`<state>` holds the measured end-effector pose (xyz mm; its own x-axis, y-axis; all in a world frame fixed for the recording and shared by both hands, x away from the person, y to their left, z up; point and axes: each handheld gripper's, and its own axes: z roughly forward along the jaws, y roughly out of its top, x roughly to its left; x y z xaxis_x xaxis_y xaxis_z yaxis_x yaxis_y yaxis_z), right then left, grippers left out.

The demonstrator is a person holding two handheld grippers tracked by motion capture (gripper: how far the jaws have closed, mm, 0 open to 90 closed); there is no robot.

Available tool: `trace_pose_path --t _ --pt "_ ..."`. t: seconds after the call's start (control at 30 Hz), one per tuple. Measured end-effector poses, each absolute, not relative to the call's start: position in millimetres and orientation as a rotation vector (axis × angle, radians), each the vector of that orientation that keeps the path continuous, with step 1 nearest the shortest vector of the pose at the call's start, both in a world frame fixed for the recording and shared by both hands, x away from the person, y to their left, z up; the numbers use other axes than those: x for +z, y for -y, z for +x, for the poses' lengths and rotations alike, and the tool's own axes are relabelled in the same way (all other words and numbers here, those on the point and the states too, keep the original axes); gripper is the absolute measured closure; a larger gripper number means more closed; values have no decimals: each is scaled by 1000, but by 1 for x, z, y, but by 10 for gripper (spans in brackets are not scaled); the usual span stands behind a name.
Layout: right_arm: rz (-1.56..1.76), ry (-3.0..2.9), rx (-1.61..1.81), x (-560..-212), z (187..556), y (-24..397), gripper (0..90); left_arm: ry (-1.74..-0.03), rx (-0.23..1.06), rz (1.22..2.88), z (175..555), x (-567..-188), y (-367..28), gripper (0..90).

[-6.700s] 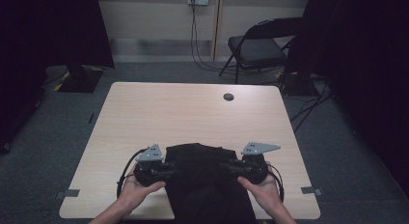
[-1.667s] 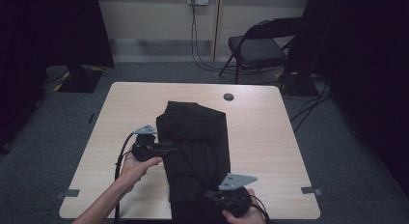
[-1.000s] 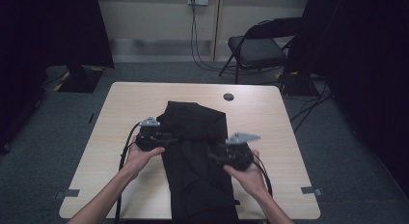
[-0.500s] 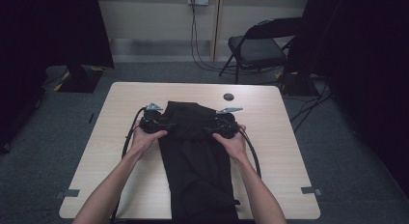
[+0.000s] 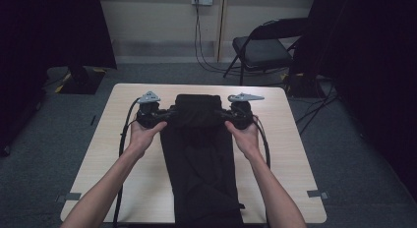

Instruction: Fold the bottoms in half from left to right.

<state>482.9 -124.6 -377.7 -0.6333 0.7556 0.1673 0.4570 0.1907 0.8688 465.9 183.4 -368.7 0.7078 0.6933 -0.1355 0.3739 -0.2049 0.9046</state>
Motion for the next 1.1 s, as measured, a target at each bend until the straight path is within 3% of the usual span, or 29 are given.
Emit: trace_pose_path --t 0.13,0.3,0.47,0.57,0.77,0.87,1.1 --pt "1072 -2139 1503 -341 451 137 801 -756 320 1768 425 -342 -184 839" --pt "1000 -2139 1555 -320 412 146 805 -705 275 1758 372 -327 -178 839" --pt "951 -2221 1548 -322 367 154 807 -698 154 1814 327 -347 -173 838" --pt "989 -2316 1482 -351 344 158 807 -713 75 1914 311 -383 -166 838" --pt "1094 -2539 1268 -432 321 160 801 -829 -72 2149 314 -458 -152 837" --pt "1099 -2596 1122 -462 324 154 799 -875 -49 2186 327 -471 -149 837" --pt "1127 -2559 1050 -480 365 141 805 -940 151 2188 379 -479 -147 835"
